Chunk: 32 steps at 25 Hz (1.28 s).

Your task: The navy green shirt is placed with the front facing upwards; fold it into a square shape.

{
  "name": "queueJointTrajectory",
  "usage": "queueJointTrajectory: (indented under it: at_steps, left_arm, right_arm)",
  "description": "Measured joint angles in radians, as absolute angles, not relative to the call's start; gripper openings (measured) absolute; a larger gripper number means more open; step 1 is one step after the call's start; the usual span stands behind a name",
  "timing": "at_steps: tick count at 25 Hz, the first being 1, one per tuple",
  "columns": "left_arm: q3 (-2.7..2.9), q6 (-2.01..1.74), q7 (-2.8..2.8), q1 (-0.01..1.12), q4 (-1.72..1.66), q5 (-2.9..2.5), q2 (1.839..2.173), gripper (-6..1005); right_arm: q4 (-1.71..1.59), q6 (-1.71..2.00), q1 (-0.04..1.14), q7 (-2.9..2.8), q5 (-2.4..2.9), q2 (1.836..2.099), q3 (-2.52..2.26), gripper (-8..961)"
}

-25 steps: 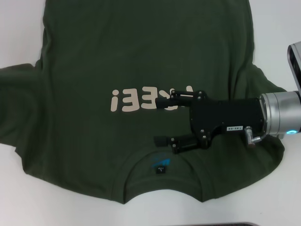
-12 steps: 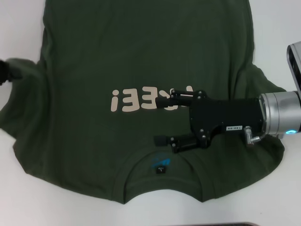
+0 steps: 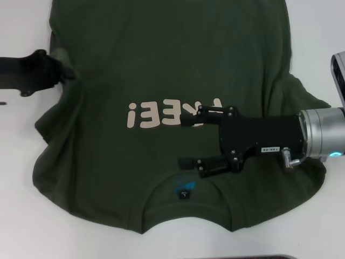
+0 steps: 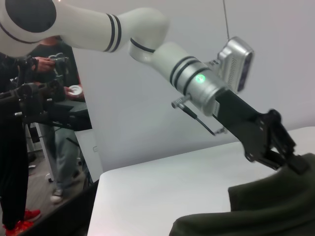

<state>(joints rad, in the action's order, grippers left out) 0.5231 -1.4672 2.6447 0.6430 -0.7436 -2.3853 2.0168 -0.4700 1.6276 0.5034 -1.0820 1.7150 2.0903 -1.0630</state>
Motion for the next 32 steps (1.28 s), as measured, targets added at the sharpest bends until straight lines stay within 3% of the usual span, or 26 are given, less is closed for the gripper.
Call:
queueJointTrajectory:
  at_steps: [15,27,29,32]
  left_arm:
    - [0.525,-1.303,2.582,0.678,-0.626,-2.335,2.085,199]
    - [0.517,-1.372,2.567,0.664,-0.639,-2.264,2.074,221]
    - [0.521,-1.406,2.565,0.665,-0.652,-2.247,2.062,471]
    - [0.517,-1.452,2.564,0.649,-0.678,-2.242,2.036,587]
  right_arm:
    - [-0.467,1.628,0.478,-1.08,1.715,2.088,-1.059,898]
    - [-0.463,1.604,0.475,-1.084,1.715,2.089,-1.042,897]
    - [-0.463,1.6,0.475,-1.084,1.715,2.09,-1.037,896]
    - [-0.463,1.597,0.476,-1.084,1.715,2.09,-1.035,896]
